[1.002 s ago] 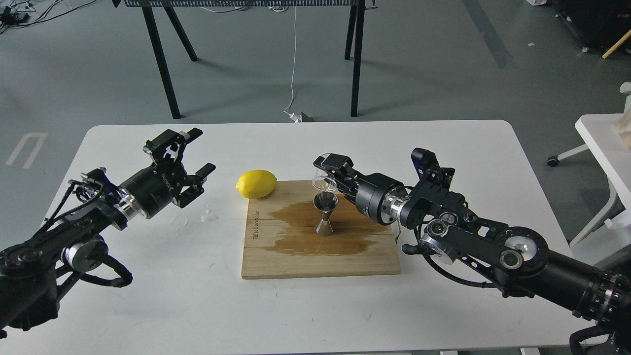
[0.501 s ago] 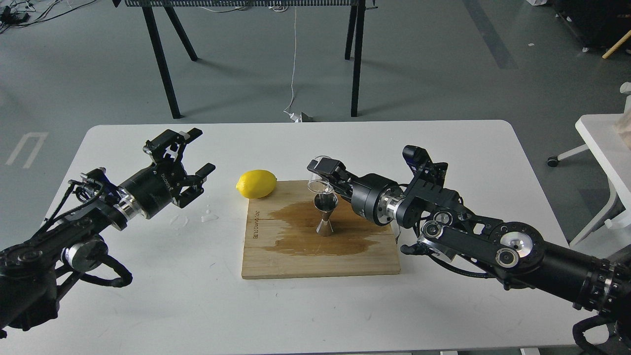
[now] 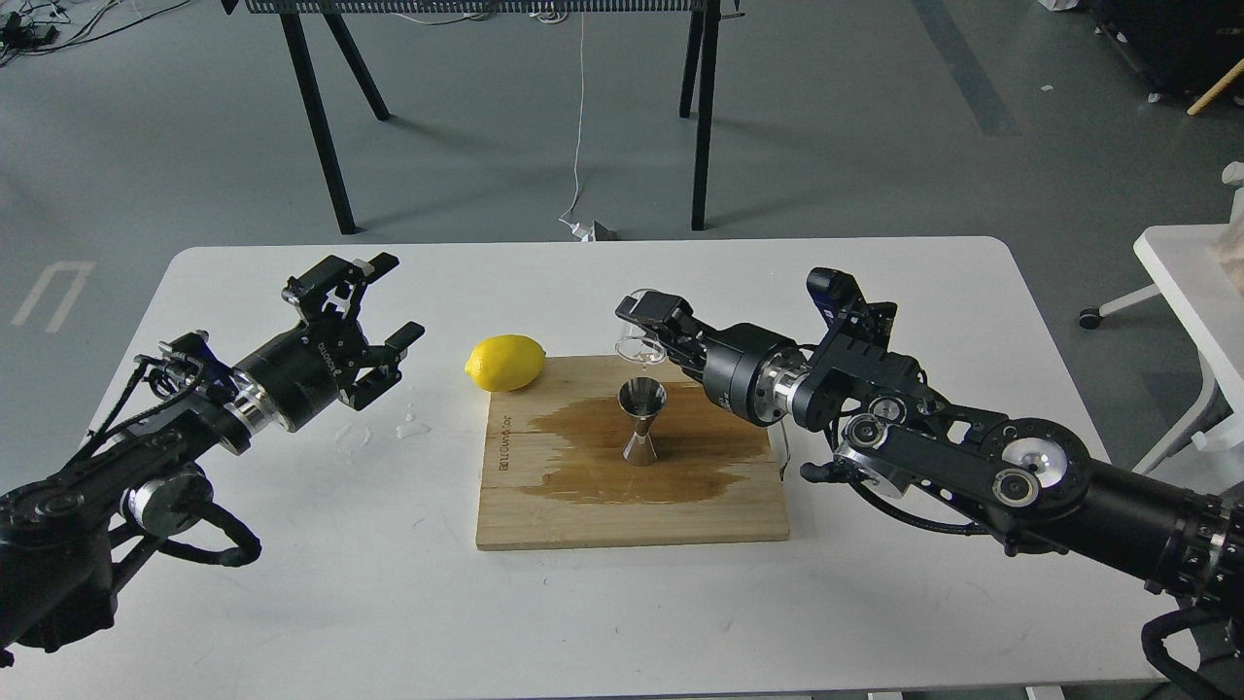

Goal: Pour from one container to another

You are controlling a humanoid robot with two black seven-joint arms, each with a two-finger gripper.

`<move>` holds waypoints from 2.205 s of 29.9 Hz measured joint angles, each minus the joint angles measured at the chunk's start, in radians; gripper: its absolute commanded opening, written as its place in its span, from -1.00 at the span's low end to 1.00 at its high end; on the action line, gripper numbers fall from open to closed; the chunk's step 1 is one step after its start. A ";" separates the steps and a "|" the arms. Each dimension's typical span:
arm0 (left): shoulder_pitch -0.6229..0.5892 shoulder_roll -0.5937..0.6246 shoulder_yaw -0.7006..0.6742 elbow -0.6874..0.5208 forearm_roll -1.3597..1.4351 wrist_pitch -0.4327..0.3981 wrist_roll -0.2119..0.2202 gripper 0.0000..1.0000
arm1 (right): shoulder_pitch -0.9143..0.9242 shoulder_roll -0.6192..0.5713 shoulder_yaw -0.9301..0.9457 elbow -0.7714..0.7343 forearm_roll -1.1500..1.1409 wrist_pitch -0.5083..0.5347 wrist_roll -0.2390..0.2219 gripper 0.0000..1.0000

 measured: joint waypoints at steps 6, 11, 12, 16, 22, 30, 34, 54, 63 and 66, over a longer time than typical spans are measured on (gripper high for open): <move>0.000 0.001 0.000 0.000 0.000 0.000 0.000 0.86 | -0.076 -0.003 0.173 0.002 0.221 0.052 0.000 -0.15; 0.000 0.002 -0.001 0.000 0.000 0.000 0.000 0.86 | -0.232 0.003 0.392 0.002 0.379 0.111 -0.003 -0.16; 0.000 0.001 -0.001 0.000 0.000 0.000 0.000 0.86 | -0.265 0.006 0.432 0.002 0.415 0.126 -0.003 -0.16; 0.002 -0.009 -0.001 0.007 0.000 0.000 0.000 0.86 | -0.415 0.031 0.620 0.002 0.597 0.187 0.000 -0.16; 0.003 -0.016 0.000 0.011 0.000 0.000 0.000 0.86 | -0.610 0.099 0.875 -0.006 0.808 0.200 0.007 -0.16; 0.004 -0.019 -0.012 0.012 -0.039 0.000 0.000 0.86 | -0.745 0.139 1.009 -0.086 1.040 0.198 0.013 -0.15; 0.005 -0.019 -0.012 0.012 -0.056 0.000 0.000 0.86 | -0.751 0.139 1.016 -0.138 1.117 0.197 0.020 -0.16; 0.014 -0.014 -0.011 0.013 -0.056 0.000 0.000 0.86 | -0.737 0.154 1.016 -0.278 1.150 0.127 0.012 0.06; 0.014 -0.010 -0.011 0.015 -0.056 0.000 0.000 0.86 | -0.733 0.154 1.006 -0.286 1.150 0.126 0.011 0.32; 0.014 -0.009 -0.011 0.015 -0.056 0.000 0.000 0.86 | -0.732 0.154 1.005 -0.297 1.150 0.126 0.011 0.34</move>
